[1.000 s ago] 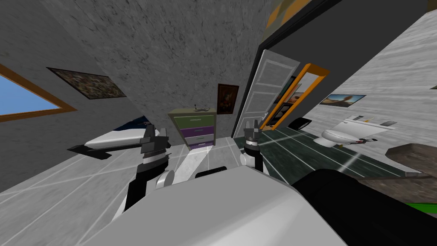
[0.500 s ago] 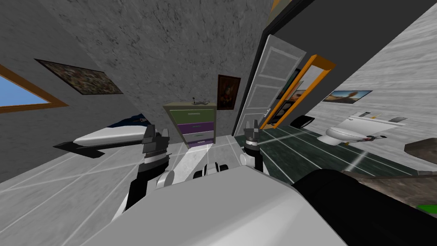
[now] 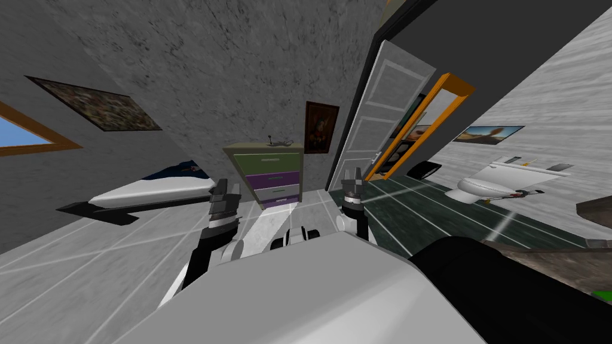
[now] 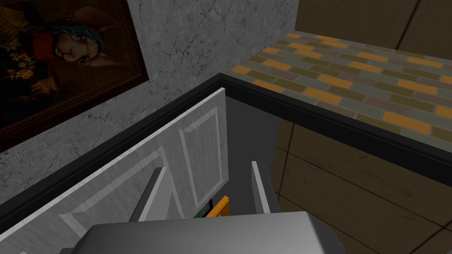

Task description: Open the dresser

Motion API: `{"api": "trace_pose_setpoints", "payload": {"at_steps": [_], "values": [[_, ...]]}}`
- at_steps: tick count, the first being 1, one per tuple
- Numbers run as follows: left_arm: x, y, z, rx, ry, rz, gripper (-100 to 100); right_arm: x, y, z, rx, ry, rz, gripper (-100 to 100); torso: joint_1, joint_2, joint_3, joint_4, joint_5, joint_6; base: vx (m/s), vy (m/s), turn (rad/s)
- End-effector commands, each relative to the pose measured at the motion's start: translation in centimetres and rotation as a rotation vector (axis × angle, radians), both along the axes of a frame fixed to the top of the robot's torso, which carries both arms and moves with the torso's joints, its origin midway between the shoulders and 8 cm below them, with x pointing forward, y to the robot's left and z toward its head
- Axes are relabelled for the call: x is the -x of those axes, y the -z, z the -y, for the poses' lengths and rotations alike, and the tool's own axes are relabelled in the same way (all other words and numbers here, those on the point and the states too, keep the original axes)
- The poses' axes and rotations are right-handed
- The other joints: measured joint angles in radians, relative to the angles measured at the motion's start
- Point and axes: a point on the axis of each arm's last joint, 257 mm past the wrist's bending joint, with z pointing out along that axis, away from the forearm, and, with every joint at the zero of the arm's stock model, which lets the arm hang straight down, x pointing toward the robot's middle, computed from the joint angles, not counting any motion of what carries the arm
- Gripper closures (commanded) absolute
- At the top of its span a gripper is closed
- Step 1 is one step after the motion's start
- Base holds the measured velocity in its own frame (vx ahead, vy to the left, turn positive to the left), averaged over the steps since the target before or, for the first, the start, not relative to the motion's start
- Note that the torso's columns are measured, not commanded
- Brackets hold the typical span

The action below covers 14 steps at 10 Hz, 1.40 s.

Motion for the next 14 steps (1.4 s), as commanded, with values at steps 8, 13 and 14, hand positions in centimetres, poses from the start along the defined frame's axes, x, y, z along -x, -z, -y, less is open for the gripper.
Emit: {"api": "trace_pose_setpoints", "payload": {"at_steps": [8,13,14], "values": [[-2.4,8.7,-1.0,-0.057,-0.007,-0.134,-100,0.0,0.0,0.0,0.000,0.000,0.000,0,0.000,-0.002,-0.002,-0.001,0.000,0.000,0.101,0.012,-0.018],[-3.0,12.8,-1.6,-0.073,-0.014,-0.198,-100,0.0,0.0,0.0,0.000,0.000,0.000,0,0.000,0.002,0.001,0.000,0.000,0.000,0.090,0.005,-0.014],[-3.0,13.3,-1.7,-0.078,-0.013,-0.201,-100,0.0,0.0,0.0,0.000,0.000,0.000,0,0.001,0.000,0.000,0.000,0.000,0.000,0.112,0.006,-0.024]]}}
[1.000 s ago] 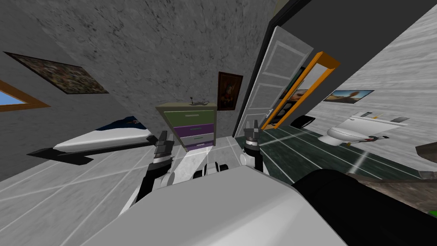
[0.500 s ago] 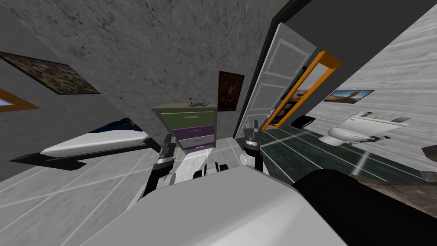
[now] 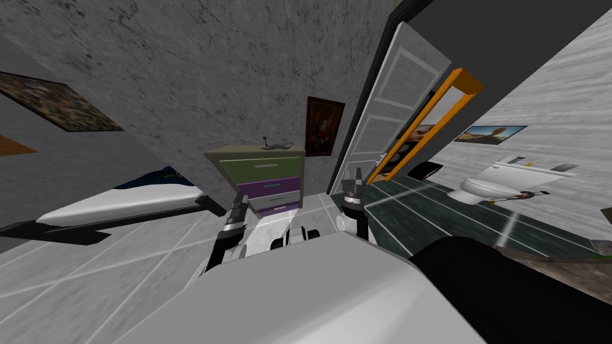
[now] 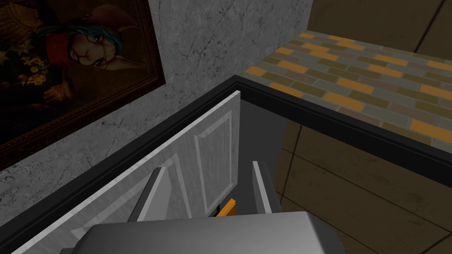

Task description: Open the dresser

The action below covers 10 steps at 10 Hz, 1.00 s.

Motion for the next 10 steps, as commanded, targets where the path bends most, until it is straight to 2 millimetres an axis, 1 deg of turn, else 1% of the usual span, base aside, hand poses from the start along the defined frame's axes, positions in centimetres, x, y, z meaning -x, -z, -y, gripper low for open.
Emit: {"api": "trace_pose_setpoints", "payload": {"at_steps": [1,3,6,10], "values": [[-0.2,2.2,-0.3,-0.007,-0.004,-0.032,-100,0.0,0.0,0.0,0.000,0.000,0.000,0,0.000,-0.003,-0.002,-0.001,0.000,0.000,0.091,0.005,-0.009],[-0.3,4.3,-0.6,-0.015,-0.007,-0.063,-100,0.0,0.0,0.0,0.000,0.000,0.000,0,0.000,-0.001,-0.001,0.000,0.000,0.000,0.102,0.011,-0.021],[-0.3,6.1,-0.9,-0.017,-0.012,-0.095,-100,0.0,0.0,0.0,0.000,0.000,0.000,0,-0.001,0.000,0.000,0.000,0.000,0.000,0.078,0.009,-0.011],[-0.2,10.1,-1.4,-0.021,-0.019,-0.157,-100,0.0,0.0,0.0,0.000,0.000,0.000,0,-0.001,-0.005,-0.003,-0.002,0.000,0.000,0.117,0.012,-0.019]]}}
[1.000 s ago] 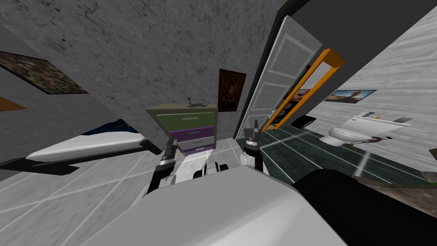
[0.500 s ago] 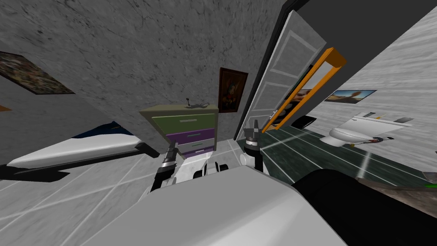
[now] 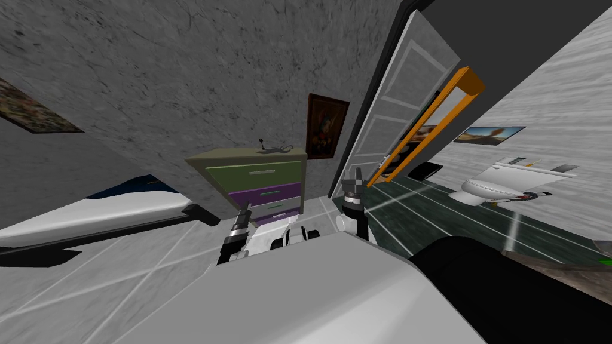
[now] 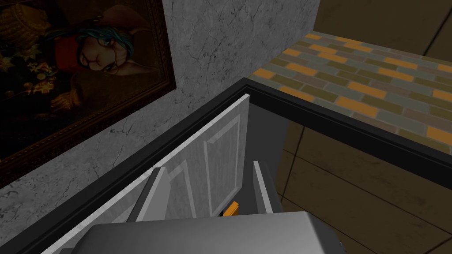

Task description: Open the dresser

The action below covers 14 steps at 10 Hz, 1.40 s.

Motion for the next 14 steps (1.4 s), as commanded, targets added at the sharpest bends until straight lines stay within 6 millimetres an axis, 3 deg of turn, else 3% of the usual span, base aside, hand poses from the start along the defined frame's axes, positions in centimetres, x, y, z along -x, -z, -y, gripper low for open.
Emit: {"api": "trace_pose_setpoints", "payload": {"at_steps": [1,6,9,12,14], "values": [[0.2,2.4,-0.3,0.001,-0.006,-0.044,-100,0.0,0.0,0.0,0.000,0.000,0.000,0,0.000,0.005,0.003,0.001,0.000,0.000,0.077,0.024,-0.015],[1.1,7.9,-0.2,0.016,-0.017,-0.133,-100,0.0,0.0,0.0,0.000,0.000,0.000,0,0.001,0.003,0.002,0.001,0.000,0.000,0.120,0.019,-0.023],[1.6,10.0,0.2,0.030,-0.021,-0.170,-100,0.0,0.0,0.0,0.000,0.000,0.000,0,0.000,0.006,0.004,0.002,0.000,0.000,0.083,0.005,-0.012],[2.2,12.5,1.3,0.063,-0.026,-0.210,-100,0.0,0.0,0.0,0.000,0.000,0.000,0,0.001,0.003,0.002,0.001,0.000,0.000,0.088,0.010,-0.018],[2.7,14.1,3.1,0.112,-0.031,-0.235,-100,0.0,0.0,0.0,0.000,0.000,0.000,0,0.001,0.003,0.002,0.001,0.000,0.000,0.105,0.019,-0.018]]}}
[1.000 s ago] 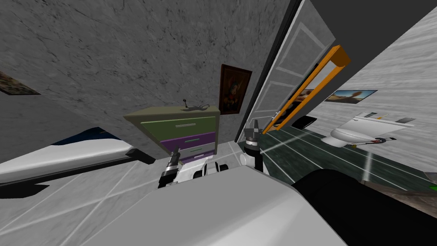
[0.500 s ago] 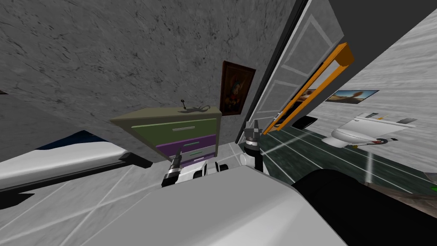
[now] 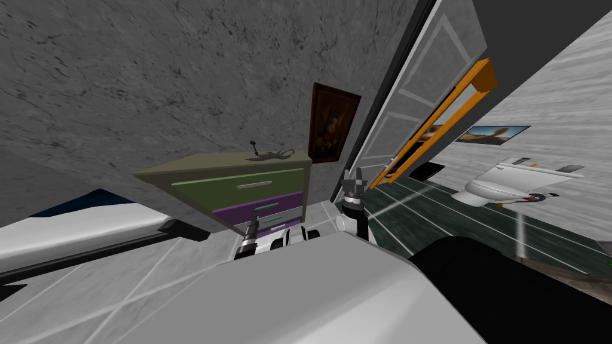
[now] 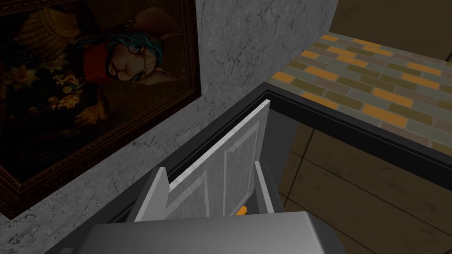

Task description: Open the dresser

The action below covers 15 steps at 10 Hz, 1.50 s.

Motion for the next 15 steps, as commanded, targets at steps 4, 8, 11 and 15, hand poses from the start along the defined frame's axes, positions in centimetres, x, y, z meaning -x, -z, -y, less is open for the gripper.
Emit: {"api": "trace_pose_setpoints", "payload": {"at_steps": [4,8,11,15], "values": [[-0.7,1.0,2.1,0.057,-0.009,-0.021,-100,0.0,0.0,0.0,0.000,0.000,0.000,0,0.000,0.004,0.002,0.001,0.000,0.000,0.042,0.004,-0.001],[-0.4,1.2,2.2,0.058,-0.010,-0.023,100,0.0,0.0,0.0,0.000,0.000,0.000,0,0.000,0.004,0.002,0.001,0.000,0.000,0.009,-0.001,-0.001],[-1.0,0.6,2.4,0.057,-0.001,-0.017,100,0.0,0.0,0.0,0.000,0.000,0.000,0,0.000,0.003,0.002,-0.004,0.003,0.000,-0.151,-0.033,0.026],[-1.0,0.5,2.7,0.058,0.007,-0.024,100,0.0,0.0,0.0,0.000,0.000,0.000,0,0.003,-0.007,-0.004,-0.002,0.001,-0.001,-0.159,-0.005,0.008]]}}
